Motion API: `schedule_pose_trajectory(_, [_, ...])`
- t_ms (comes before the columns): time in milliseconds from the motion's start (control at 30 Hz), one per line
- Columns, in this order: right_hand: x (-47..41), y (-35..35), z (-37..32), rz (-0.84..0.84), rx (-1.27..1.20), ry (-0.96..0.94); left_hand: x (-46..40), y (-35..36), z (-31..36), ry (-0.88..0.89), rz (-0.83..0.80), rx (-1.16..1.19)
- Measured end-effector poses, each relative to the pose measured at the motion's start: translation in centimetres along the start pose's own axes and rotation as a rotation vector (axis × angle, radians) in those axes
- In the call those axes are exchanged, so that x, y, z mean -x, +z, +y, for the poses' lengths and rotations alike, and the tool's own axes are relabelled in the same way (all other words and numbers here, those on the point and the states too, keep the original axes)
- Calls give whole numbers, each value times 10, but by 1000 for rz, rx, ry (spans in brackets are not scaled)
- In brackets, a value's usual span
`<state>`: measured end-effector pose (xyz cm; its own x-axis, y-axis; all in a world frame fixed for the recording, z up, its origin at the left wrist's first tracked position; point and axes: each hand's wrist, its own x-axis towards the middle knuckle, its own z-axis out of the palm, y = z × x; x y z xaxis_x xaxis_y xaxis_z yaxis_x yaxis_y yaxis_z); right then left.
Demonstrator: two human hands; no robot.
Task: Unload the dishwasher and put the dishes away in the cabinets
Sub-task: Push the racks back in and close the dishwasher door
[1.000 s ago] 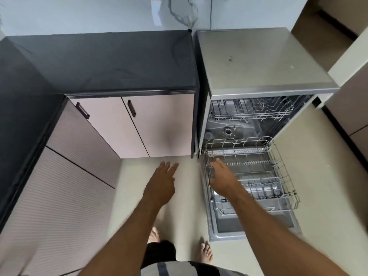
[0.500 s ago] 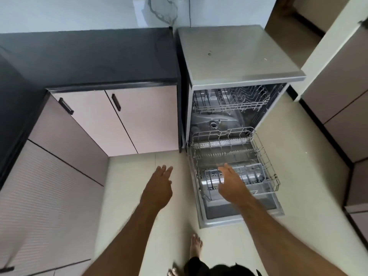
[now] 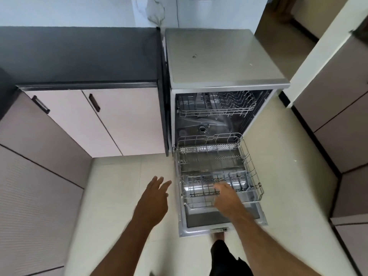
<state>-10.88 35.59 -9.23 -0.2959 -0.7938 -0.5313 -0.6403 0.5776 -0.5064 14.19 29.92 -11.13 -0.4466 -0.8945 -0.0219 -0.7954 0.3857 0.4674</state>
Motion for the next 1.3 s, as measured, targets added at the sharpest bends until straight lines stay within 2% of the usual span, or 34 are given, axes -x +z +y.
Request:
schedule_pose_trajectory(200, [-64, -42, 53, -92, 77, 38, -56, 61, 48, -224, -23, 141])
schedule_pose_trajectory(367, [-123, -42, 102, -156, 53, 94, -95, 128, 89, -320, -139, 264])
schedule_pose_trajectory(533, [-176, 7, 150, -140, -167, 292, -113, 207, 93, -465, -156, 386])
schedule_pose_trajectory(600, [-194, 40, 172, -137, -243, 370, -114, 241, 89, -503, -208, 413])
schedule_pose_trajectory(733, [-249, 144, 281, -104, -487, 673, -111, 309, 75, -591, -331, 441])
schedule_pose_trajectory(767, [-253, 154, 290, -66, -574, 753, -111, 324, 70, -606, -346, 437])
schedule_pose_trajectory(833, [-247, 146, 270, 57, -871, 905, -114, 351, 63, -645, -345, 440])
schedule_pose_trajectory(933, [-249, 136, 247, 116, -1278, 949, -118, 384, 59, -726, -313, 509])
schedule_pose_trajectory(1133, [-279, 144, 254, 233, -1376, 990, -125, 418, 65, -709, -348, 486])
schedule_pose_trajectory(1300, [-298, 135, 248, 183, -1404, 875, -148, 435, 69, -651, -342, 451])
